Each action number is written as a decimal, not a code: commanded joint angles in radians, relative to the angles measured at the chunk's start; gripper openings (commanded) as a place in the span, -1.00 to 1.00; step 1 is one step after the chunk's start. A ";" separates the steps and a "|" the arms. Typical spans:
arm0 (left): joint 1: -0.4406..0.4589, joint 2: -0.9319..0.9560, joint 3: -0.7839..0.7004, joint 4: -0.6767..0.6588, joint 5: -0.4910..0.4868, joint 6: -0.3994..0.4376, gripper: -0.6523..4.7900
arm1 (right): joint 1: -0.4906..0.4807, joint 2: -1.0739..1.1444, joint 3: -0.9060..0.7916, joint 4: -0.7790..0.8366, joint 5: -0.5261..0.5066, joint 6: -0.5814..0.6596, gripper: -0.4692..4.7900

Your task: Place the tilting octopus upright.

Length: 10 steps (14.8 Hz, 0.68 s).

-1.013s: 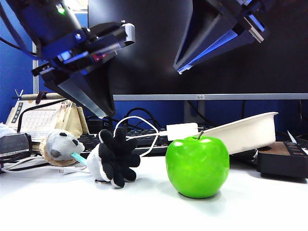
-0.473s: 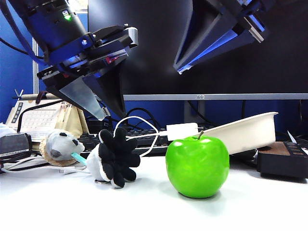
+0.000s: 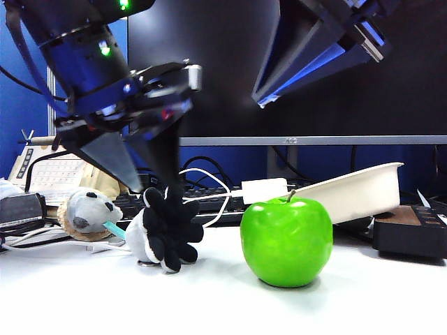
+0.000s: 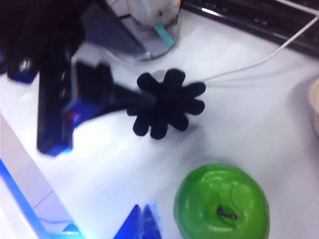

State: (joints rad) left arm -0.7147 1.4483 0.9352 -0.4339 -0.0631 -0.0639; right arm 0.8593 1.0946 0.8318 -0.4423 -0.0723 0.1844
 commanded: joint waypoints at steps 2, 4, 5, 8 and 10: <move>0.004 0.001 0.002 0.017 -0.002 0.000 0.42 | 0.000 -0.003 0.005 -0.003 -0.001 -0.002 -0.83; 0.004 0.002 0.002 0.016 0.000 -0.052 0.42 | 0.000 -0.003 0.005 -0.003 -0.001 -0.002 -0.83; 0.004 0.004 0.002 0.016 0.016 -0.076 0.42 | 0.000 -0.003 0.005 -0.003 -0.001 -0.002 -0.83; 0.002 0.006 0.002 0.016 0.068 -0.095 0.41 | 0.000 -0.003 0.005 -0.003 -0.001 -0.002 -0.83; 0.002 0.007 0.002 0.011 0.068 -0.114 0.41 | 0.000 -0.003 0.005 -0.003 -0.001 -0.002 -0.83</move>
State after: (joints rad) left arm -0.7124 1.4544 0.9352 -0.4290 0.0002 -0.1627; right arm 0.8593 1.0950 0.8318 -0.4545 -0.0723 0.1844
